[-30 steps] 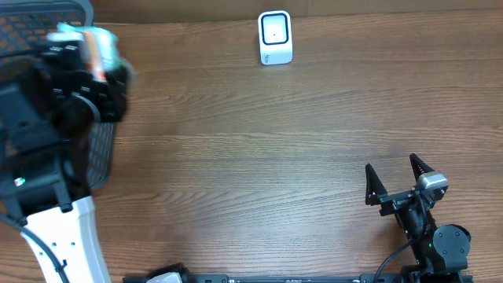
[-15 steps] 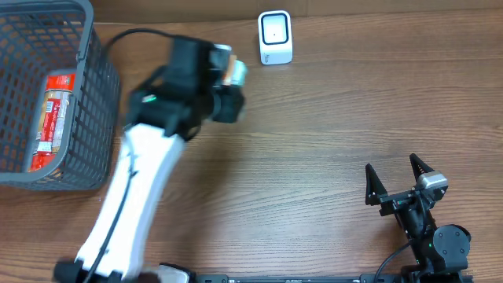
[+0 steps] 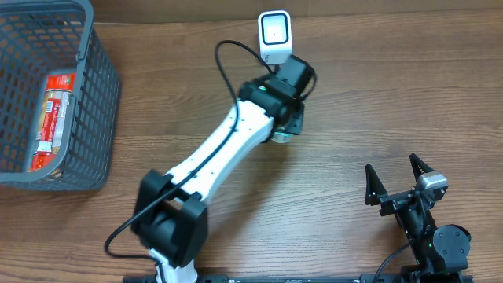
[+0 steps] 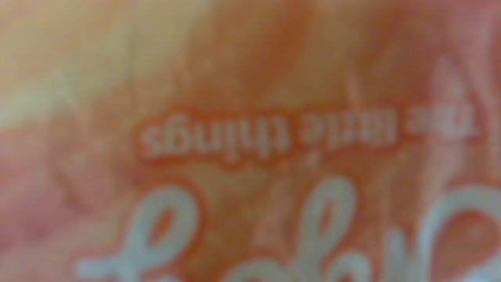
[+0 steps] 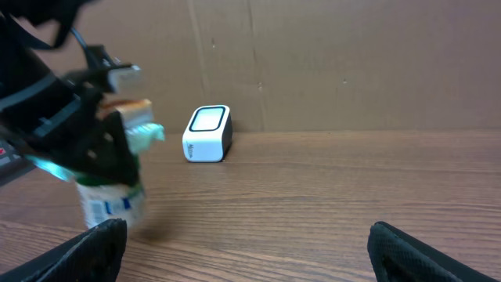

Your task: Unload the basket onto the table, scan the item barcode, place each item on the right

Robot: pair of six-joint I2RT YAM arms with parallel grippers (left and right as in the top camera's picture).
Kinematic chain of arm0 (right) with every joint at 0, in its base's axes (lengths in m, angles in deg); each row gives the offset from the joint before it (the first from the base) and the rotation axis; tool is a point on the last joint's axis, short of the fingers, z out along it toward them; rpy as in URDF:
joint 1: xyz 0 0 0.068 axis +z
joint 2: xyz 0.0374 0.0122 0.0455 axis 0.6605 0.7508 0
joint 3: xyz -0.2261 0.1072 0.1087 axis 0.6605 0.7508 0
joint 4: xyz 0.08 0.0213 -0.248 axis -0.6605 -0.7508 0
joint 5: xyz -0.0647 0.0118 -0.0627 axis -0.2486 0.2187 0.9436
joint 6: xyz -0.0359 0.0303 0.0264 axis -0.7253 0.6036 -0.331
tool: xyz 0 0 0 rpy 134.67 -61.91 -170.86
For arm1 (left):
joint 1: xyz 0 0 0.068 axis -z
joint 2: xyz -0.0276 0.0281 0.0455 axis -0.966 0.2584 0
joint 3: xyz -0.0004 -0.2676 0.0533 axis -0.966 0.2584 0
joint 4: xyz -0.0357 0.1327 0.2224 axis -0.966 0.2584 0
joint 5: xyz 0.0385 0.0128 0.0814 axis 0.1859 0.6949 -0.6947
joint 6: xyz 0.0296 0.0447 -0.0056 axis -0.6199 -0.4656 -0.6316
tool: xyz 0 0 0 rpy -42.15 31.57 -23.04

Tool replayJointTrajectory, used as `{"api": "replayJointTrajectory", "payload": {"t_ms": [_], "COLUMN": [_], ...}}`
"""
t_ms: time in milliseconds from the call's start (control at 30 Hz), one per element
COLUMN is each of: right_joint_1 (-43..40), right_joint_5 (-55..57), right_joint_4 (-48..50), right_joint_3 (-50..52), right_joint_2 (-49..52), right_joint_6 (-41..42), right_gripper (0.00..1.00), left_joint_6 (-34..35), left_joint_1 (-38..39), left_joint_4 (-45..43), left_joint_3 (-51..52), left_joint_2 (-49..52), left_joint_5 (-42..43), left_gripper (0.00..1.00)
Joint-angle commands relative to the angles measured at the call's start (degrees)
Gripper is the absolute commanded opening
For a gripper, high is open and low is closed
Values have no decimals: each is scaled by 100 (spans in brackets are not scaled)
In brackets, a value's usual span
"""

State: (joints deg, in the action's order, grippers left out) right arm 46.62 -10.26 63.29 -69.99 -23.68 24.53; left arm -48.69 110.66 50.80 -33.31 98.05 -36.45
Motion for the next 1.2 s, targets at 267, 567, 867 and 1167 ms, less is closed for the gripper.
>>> {"api": "replayJointTrajectory", "payload": {"t_ms": [267, 567, 867, 1167], "right_joint_1": [-15, -15, -15, -15], "right_joint_5": [-33, -33, -33, -33], "right_joint_4": [28, 28, 28, 28], "right_joint_3": [61, 61, 61, 61], "right_joint_2": [-42, -42, -42, -42], "right_joint_6": [15, 15, 15, 15], "right_gripper": [100, 100, 100, 100], "left_joint_6": [614, 616, 654, 767], "left_joint_1": [452, 590, 868, 870], "left_joint_4": [-588, -651, -1217, -1714], "left_joint_3": [-155, -142, 341, 909], "left_joint_2": [603, 619, 619, 619], "left_joint_5": [-494, -424, -566, -446], "left_gripper": [53, 53, 54, 55]}}
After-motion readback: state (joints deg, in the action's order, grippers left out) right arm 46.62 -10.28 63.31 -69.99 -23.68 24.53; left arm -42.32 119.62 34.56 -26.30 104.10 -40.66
